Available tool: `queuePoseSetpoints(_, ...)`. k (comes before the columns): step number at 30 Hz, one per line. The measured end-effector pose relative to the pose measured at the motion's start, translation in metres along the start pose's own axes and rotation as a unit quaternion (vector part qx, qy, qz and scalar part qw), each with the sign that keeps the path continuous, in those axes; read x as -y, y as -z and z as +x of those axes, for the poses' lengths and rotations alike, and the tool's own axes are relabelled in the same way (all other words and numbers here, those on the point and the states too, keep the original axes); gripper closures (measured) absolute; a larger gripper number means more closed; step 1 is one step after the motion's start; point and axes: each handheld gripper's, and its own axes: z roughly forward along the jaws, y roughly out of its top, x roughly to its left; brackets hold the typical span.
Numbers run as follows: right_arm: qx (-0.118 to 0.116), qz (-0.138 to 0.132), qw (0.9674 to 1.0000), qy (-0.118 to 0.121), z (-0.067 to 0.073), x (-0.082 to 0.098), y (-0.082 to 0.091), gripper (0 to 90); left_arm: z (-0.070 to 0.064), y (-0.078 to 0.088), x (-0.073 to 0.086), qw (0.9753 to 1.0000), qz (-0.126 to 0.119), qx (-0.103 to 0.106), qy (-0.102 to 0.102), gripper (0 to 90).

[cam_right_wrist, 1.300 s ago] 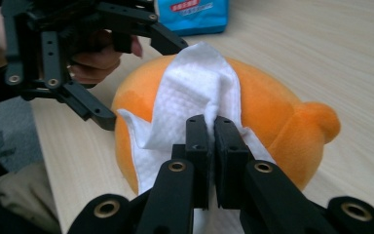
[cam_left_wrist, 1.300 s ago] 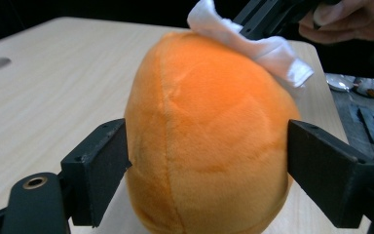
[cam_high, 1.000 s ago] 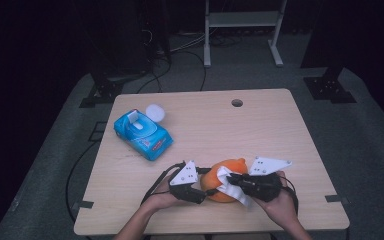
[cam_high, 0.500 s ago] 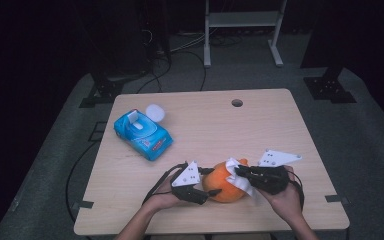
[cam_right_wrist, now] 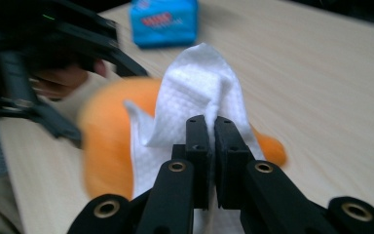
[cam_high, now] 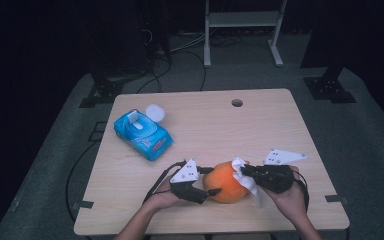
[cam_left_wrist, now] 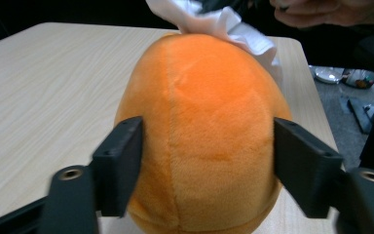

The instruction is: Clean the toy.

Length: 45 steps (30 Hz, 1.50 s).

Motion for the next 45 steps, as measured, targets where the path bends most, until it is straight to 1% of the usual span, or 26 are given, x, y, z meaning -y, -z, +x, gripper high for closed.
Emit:
queuePoseSetpoints(1, -0.009, -0.005, 0.9999, 0.007, 0.005, -0.003, 0.001, 85.2, -0.001, -0.001, -0.002, 1.0, -0.003, 0.0, 0.005, 32.8)
queuePoseSetpoints(3, -0.028, -0.018, 0.9989, 0.032, 0.023, -0.012, 0.0, 85.2, -0.004, -0.003, -0.004, 1.0, -0.006, -0.002, 0.001, 32.7)
queuePoseSetpoints(4, -0.036, -0.018, 0.9982, 0.044, 0.031, -0.016, -0.004, 85.2, -0.005, -0.003, -0.005, 1.0, -0.006, -0.002, -0.003, 32.8)
queuePoseSetpoints(6, -0.048, -0.013, 0.9972, 0.056, 0.044, -0.02, -0.011, 85.1, -0.008, -0.004, -0.006, 0.9999, -0.005, -0.001, -0.014, 32.8)
queuePoseSetpoints(8, -0.053, -0.006, 0.9963, 0.067, 0.051, -0.021, -0.021, 85.2, -0.01, -0.004, -0.006, 0.9998, -0.001, -0.003, -0.021, 33.2)
queuePoseSetpoints(9, -0.054, -0.005, 0.9964, 0.066, 0.05, -0.019, -0.024, 85.2, -0.009, -0.003, -0.005, 0.9998, -0.002, -0.004, -0.02, 33.8)
queuePoseSetpoints(10, -0.057, -0.006, 0.9967, 0.057, 0.048, -0.019, -0.024, 85.2, -0.008, -0.003, -0.004, 0.9999, -0.007, -0.002, -0.014, 34.1)
queuePoseSetpoints(11, -0.053, -0.013, 0.9973, 0.05, 0.043, -0.019, -0.023, 85.2, -0.008, -0.003, -0.004, 0.9999, -0.007, -0.002, -0.012, 34.4)
queuePoseSetpoints(14, -0.023, -0.019, 0.9989, 0.036, 0.03, -0.018, -0.014, 85.2, -0.008, -0.004, -0.005, 0.9999, -0.008, -0.002, -0.015, 34.3)
queuePoseSetpoints(15, -0.018, -0.02, 0.9992, 0.03, 0.027, -0.017, -0.012, 85.2, -0.009, -0.005, -0.005, 0.9998, -0.009, -0.002, -0.015, 34.3)
queuePoseSetpoints(17, -0.024, -0.021, 0.9993, 0.02, 0.025, -0.016, -0.012, 85.2, -0.01, -0.006, -0.006, 0.9998, -0.007, 0.0, -0.018, 34.3)
queuePoseSetpoints(18, -0.026, -0.019, 0.9992, 0.024, 0.027, -0.016, -0.013, 85.2, -0.011, -0.007, -0.006, 0.9998, -0.004, 0.0, -0.021, 33.9)
queuePoseSetpoints(21, -0.069, -0.015, 0.9967, 0.039, 0.044, -0.017, -0.021, 85.1, -0.011, -0.006, -0.006, 0.9998, -0.004, 0.0, -0.02, 33.7)
queuePoseSetpoints(23, -0.073, -0.007, 0.996, 0.051, 0.049, -0.017, -0.027, 85.1, -0.012, -0.005, -0.005, 0.9997, 0.0, 0.0, -0.024, 33.7)
queuePoseSetpoints(24, -0.072, -0.007, 0.9961, 0.051, 0.048, -0.018, -0.027, 85.1, -0.011, -0.004, -0.004, 0.9997, -0.001, 0.002, -0.022, 33.8)
queuePoseSetpoints(26, -0.056, -0.012, 0.9975, 0.042, 0.039, -0.019, -0.024, 85.1, -0.011, -0.004, -0.004, 0.9997, 0.0, 0.004, -0.023, 33.9)
queuePoseSetpoints(27, -0.039, -0.016, 0.9985, 0.035, 0.031, -0.019, -0.02, 85.1, -0.01, -0.004, -0.004, 0.9997, 0.0, 0.005, -0.023, 33.9)
queuePoseSetpoints(29, -0.018, -0.022, 0.9994, 0.018, 0.015, -0.017, -0.013, 85.1, -0.01, -0.003, -0.004, 0.9997, 0.001, 0.007, -0.023, 33.9)
queuePoseSetpoints(30, -0.012, -0.022, 0.9996, 0.011, 0.01, -0.016, -0.011, 85.1, -0.009, -0.003, -0.003, 0.9997, 0.001, 0.008, -0.022, 33.8)
queuePoseSetpoints(32, -0.011, -0.016, 0.9997, -0.012, -0.004, -0.009, -0.008, 85.0, -0.008, -0.003, -0.004, 0.9999, -0.004, 0.012, -0.009, 33.1)
queuePoseSetpoints(34, -0.017, -0.014, 0.9995, -0.023, -0.008, -0.005, -0.008, 85.0, -0.007, -0.002, -0.007, 0.9997, -0.011, 0.02, 0.008, 29.9)
queuePoseSetpoints(35, -0.017, -0.012, 0.9995, -0.023, -0.007, -0.004, -0.009, 85.0, -0.008, -0.002, -0.008, 0.9997, -0.013, 0.019, 0.009, 29.0)
queuePoseSetpoints(37, -0.016, -0.009, 0.9997, -0.017, -0.005, -0.004, -0.01, 84.9, -0.008, -0.002, -0.008, 0.9998, -0.011, 0.014, 0.003, 29.2)
queuePoseSetpoints(41, -0.021, -0.001, 0.9997, -0.011, -0.002, -0.005, -0.009, 85.1, -0.004, 0.001, -0.005, 1.0, 0.0, -0.002, 0.003, 31.9)
queuePoseSetpoints(43, -0.023, 0.004, 0.9997, -0.004, 0.003, -0.006, -0.01, 85.2, 0.001, 0.002, -0.002, 0.9999, 0.006, -0.015, 0.003, 31.9)
queuePoseSetpoints(45, -0.027, 0.007, 0.9996, 0.004, 0.009, -0.007, -0.011, 85.2, 0.009, 0.007, 0.003, 0.9991, 0.013, -0.038, 0.016, 30.0)
